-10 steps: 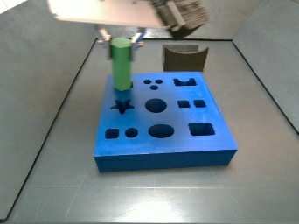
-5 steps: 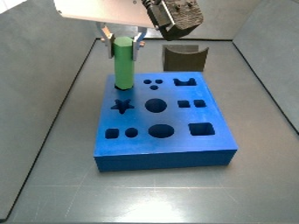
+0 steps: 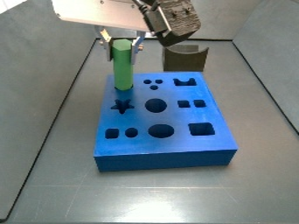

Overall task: Pick up the hexagon object. Move to above the board. Insert the hexagon object.
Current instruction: Insert the hexagon object.

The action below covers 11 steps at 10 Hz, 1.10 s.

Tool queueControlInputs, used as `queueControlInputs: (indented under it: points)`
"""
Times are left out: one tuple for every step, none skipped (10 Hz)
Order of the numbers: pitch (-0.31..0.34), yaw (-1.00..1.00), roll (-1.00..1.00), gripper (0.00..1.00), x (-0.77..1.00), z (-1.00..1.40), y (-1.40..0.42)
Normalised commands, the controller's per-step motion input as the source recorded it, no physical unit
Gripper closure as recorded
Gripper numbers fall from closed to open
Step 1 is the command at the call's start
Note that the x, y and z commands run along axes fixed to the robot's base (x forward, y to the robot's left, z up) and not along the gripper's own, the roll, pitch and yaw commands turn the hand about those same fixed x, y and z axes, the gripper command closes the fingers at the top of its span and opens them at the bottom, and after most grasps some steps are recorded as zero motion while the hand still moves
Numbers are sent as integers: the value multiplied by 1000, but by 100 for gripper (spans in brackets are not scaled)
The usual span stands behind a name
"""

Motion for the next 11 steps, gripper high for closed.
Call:
queueControlInputs:
  points:
    - [-20,271,-203,100,0,-226,54]
    - [0,160,0,100,0,0,0]
    - [0,0,0,100,0,-23,0]
    - [-34,426,-117,100,-26,-294,154]
    - [-66,609,-129,100,-146,-280,171]
    - [0,351,-69,100,0,-120,34]
    - [0,0,0,100,0,-26,0]
    - [-74,454,-329,100,63,-549,89]
    - [-186,883,-229,100,80,-743,54]
    - [-83,720,-200,100,71,-571,29]
    - [0,0,-6,100,0,0,0]
